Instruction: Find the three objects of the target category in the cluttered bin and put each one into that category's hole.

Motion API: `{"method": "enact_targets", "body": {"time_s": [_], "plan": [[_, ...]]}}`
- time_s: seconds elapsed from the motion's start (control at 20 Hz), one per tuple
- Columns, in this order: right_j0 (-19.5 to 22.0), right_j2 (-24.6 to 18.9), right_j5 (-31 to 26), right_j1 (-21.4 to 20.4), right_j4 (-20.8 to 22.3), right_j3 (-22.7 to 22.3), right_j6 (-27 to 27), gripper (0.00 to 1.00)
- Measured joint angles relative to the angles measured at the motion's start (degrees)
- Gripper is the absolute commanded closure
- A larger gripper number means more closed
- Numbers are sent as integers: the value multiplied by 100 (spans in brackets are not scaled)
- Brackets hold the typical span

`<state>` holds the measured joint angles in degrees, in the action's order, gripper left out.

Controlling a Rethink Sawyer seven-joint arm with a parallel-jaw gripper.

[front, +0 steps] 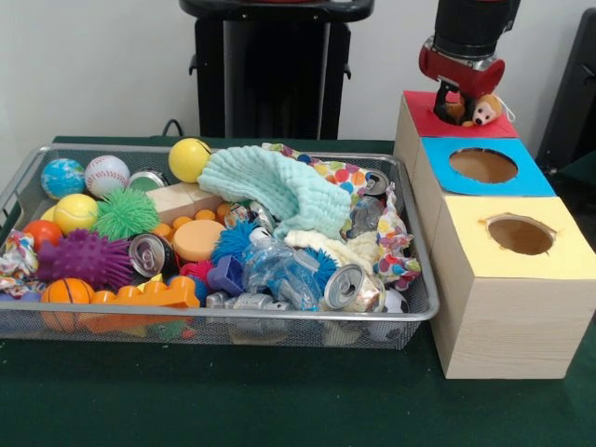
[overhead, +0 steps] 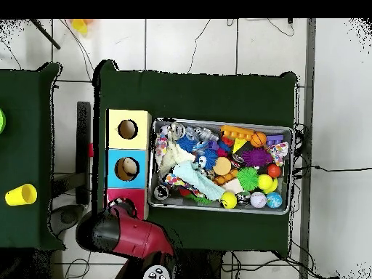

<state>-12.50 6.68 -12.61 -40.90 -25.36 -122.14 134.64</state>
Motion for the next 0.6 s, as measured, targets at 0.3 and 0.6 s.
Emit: {"method": "enact_targets", "body": {"time_s": [0.3, 0.6], "plan": [[40, 3, -71, -78, 2, -14, 0, 0], [100, 139, -640, -467, 27, -13, 0, 100]]}}
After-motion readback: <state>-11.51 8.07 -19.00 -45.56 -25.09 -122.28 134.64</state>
